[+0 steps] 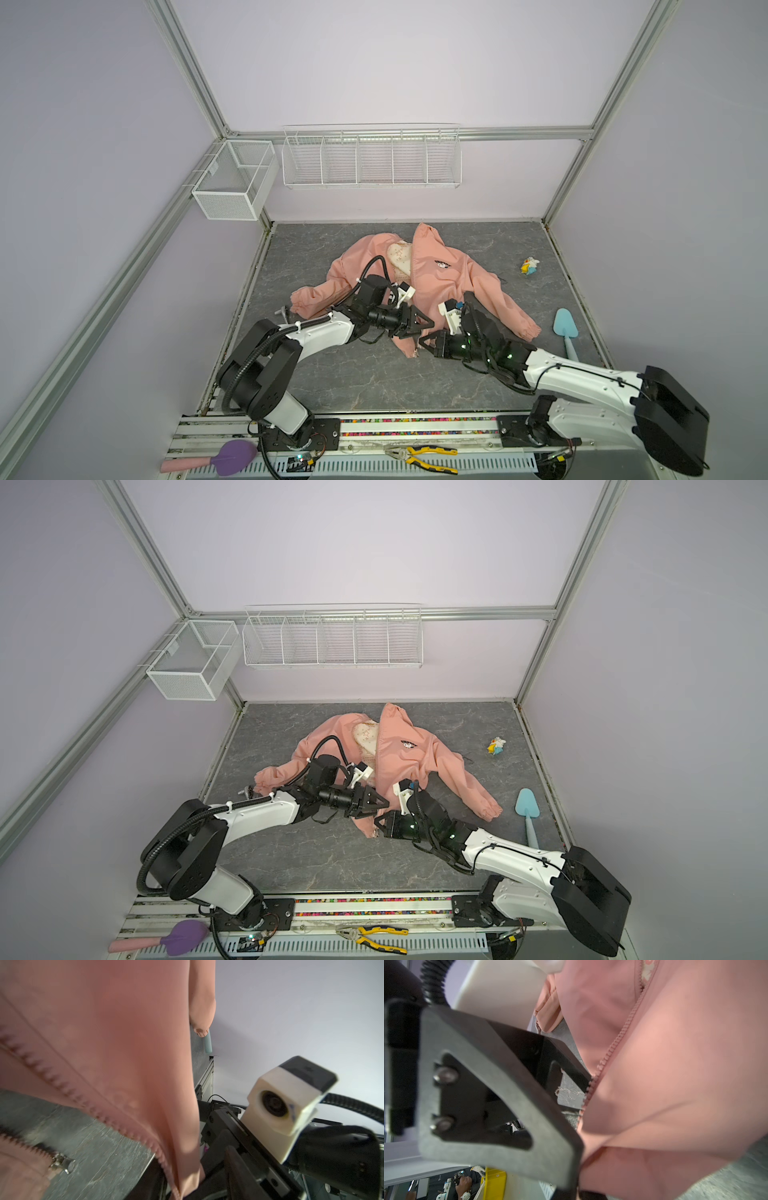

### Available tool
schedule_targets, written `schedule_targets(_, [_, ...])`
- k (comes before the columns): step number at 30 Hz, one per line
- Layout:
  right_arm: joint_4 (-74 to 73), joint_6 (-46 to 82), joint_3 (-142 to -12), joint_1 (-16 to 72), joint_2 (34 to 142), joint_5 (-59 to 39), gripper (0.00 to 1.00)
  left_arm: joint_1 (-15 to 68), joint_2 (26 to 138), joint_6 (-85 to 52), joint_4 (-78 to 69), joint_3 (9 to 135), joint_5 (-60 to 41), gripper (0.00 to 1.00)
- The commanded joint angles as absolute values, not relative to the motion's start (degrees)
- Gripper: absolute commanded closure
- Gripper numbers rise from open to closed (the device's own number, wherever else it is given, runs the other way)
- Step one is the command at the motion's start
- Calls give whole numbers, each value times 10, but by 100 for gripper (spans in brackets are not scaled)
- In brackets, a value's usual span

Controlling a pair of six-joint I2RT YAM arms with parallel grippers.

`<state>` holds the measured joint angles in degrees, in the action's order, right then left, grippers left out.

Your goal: Zip up the jacket

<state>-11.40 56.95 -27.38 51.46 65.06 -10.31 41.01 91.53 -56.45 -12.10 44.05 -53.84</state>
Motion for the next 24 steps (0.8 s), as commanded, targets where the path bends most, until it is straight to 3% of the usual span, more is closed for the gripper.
schedule_targets(1, [-93, 568, -262, 513, 624, -86, 94, 422, 940, -576, -158, 454, -540, 59])
schedule_targets(7, [-52, 566, -247, 512, 580, -64, 93, 424, 956, -593, -192, 454, -542, 66])
schedule_targets(11, [-43, 562, -245, 509, 567, -65, 91, 425, 958, -606, -213, 454, -545, 85])
schedule_targets(16, [-45, 563, -247, 507, 561, -70, 85, 425, 959, -616, -235, 449, -547, 100])
schedule_targets(24, [-44, 564, -249, 501, 550, -71, 80, 425, 958, -616, -239, 447, -547, 100])
